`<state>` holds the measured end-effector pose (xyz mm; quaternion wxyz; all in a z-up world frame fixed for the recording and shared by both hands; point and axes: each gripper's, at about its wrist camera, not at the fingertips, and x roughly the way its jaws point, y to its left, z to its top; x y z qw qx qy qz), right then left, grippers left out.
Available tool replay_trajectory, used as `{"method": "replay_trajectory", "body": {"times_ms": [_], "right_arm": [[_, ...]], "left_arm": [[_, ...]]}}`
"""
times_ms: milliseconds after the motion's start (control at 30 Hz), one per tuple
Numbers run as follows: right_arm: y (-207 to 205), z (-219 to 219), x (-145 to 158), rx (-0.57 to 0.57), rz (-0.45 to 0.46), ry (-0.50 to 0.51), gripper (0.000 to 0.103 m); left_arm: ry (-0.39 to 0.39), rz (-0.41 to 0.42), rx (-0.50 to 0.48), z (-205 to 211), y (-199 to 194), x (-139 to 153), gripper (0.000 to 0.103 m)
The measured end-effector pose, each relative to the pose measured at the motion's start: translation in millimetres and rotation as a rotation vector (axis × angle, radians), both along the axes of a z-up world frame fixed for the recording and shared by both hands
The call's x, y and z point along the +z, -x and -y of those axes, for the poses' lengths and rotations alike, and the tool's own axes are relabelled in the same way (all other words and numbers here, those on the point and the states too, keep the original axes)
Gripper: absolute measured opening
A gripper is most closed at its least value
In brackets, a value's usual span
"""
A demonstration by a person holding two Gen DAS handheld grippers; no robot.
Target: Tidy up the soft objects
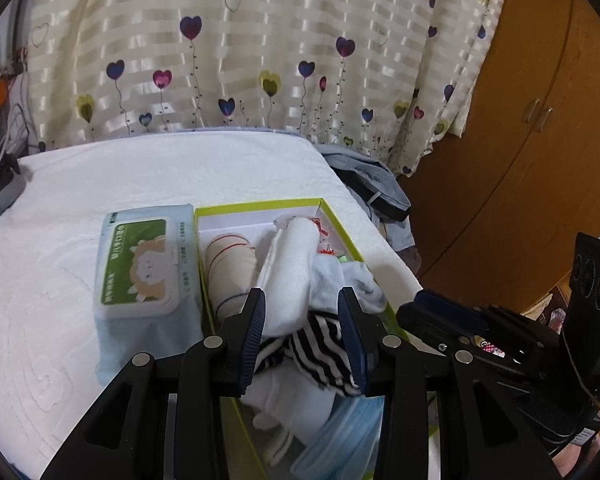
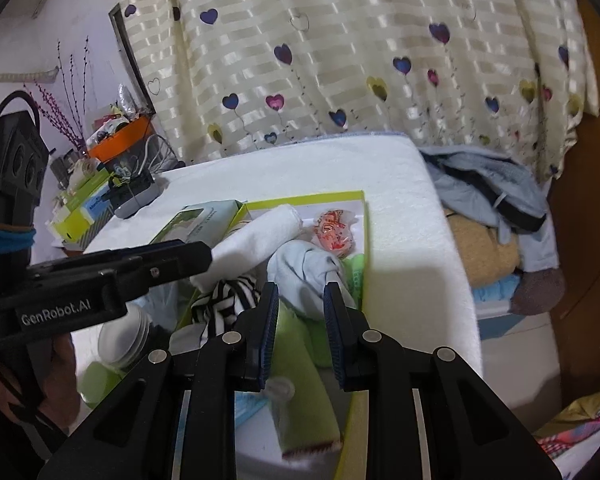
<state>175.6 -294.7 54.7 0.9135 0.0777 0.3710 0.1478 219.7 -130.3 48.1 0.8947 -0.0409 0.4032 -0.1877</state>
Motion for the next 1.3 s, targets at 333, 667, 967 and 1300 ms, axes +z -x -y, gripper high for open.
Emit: {"method": "replay_trajectory", "body": {"times_ms": [333, 667, 967, 1300], "right_arm": [[37, 17, -14, -0.018, -0.056, -0.021, 0.034], [47, -11, -33, 0.106, -0.124, -0.030, 0.034], [54, 2, -25, 0.020, -0.099, 0.027, 0.034], [71, -11, -13, 0.038, -0.042, 0.062, 0.052]], "left_arm": [[0.026, 0.067, -0.022, -17, 62, 10, 0.036], [0.037, 0.063, -0.035, -27, 89, 2, 0.036], [0.053, 0.069, -0.025, -35, 102, -5, 0.036], [0.025, 0.103, 0.025, -54, 122, -8, 0.036]]}}
